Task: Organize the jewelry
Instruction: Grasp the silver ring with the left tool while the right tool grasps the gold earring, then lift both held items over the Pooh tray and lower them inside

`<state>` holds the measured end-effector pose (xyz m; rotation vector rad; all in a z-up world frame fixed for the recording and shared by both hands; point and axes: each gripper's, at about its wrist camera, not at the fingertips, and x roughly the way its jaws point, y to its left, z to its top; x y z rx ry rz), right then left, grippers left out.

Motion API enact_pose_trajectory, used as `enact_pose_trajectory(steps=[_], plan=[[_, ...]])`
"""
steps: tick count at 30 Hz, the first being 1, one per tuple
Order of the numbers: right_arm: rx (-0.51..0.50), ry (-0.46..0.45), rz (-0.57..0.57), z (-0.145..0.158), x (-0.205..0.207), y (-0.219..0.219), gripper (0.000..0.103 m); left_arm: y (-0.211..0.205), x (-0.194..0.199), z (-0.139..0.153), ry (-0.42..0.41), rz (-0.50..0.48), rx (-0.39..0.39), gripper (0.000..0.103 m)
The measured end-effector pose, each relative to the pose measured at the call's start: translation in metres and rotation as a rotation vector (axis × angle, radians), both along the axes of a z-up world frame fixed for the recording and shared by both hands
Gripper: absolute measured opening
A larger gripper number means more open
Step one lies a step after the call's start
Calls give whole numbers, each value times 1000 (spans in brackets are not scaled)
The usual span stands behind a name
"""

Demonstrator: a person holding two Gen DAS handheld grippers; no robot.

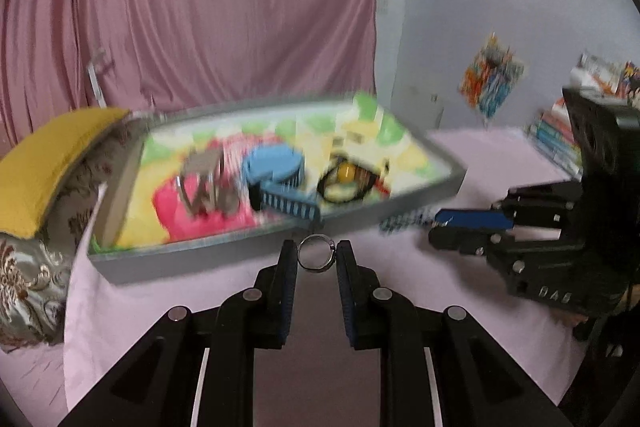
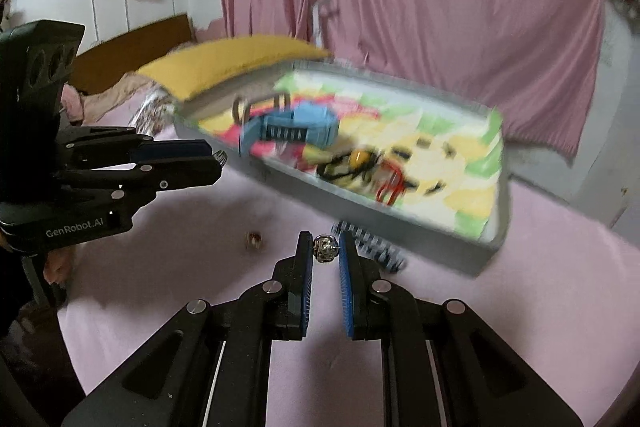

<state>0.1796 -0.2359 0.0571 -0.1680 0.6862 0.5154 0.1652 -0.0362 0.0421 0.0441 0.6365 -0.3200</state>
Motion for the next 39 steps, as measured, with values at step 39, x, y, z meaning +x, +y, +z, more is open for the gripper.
enact_pose_trajectory(steps=[39], plan=[[49, -76, -206, 4, 90, -25, 12, -43, 94, 7, -84, -9, -63, 19]])
